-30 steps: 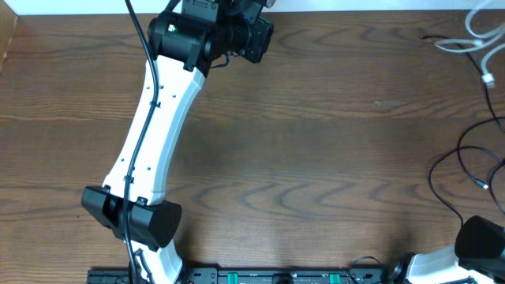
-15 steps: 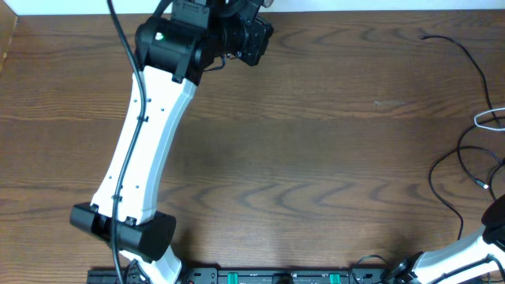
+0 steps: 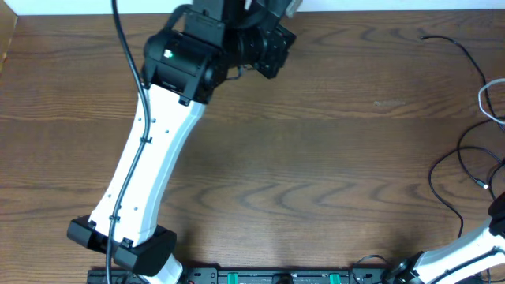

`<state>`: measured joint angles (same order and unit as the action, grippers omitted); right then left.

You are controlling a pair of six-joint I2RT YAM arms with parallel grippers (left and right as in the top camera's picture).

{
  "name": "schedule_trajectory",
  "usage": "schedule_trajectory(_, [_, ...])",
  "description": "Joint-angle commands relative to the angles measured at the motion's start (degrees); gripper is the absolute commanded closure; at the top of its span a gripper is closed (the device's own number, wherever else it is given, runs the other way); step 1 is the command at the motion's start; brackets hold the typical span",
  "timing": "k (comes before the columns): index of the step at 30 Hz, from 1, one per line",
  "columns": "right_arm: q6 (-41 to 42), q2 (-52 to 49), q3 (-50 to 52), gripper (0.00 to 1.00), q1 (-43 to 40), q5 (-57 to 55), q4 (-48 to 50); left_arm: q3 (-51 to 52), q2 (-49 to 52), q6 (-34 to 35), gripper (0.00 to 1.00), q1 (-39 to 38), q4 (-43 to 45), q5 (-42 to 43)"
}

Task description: Untangle cables

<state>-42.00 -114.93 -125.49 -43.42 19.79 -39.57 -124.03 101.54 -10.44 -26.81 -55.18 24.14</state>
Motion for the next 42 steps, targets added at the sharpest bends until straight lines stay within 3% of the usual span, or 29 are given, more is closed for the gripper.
schedule_trajectory(1, [2.75,0.2,-0.33,0.01,0.79,2.29,-0.7,0.22,-1.51,0.68,0.92,-0.66,-0.39,0.92])
schedule_trajectory(10, [2.32,0.39,-0.35,0.01,2.58,21.9,-19.76,0.22,-1.97,0.63,0.92,-0.63,-1.55,0.76])
schedule_trajectory(12, [0.46,0.39,-0.35,0.17,3.04,25.33,-25.07,0.22,-2.54,0.35,0.92,-0.59,-1.57,0.68])
schedule_trajectory(15, [-3.8,1.16,-0.35,0.56,3.8,27.58,-33.79,0.22,-3.67,-0.22,0.92,-0.59,-1.42,0.66])
schedule_trajectory(20, [-14.03,4.22,-0.33,0.64,6.03,29.53,-53.29,0.22,-5.68,-0.39,0.92,-0.59,-1.29,-1.25])
schedule_trajectory(24, [-13.94,6.73,0.37,0.53,7.15,28.09,-57.75,0.22,-6.45,-0.42,0.92,-0.59,-1.29,-1.25])
schedule_trajectory(31, [-11.21,13.9,1.66,0.49,8.96,23.19,-57.75,0.22,-7.87,-1.31,0.92,-0.48,-1.22,-1.27])
schedule_trajectory(35, [-10.78,19.12,1.66,0.36,10.91,23.17,-57.72,0.22,-9.14,-1.49,0.92,-0.48,-0.37,-2.58])
schedule_trajectory(42, [-6.36,27.54,1.68,0.25,16.59,15.98,-57.55,0.22,-9.94,-1.49,0.92,-0.48,0.07,-2.78])
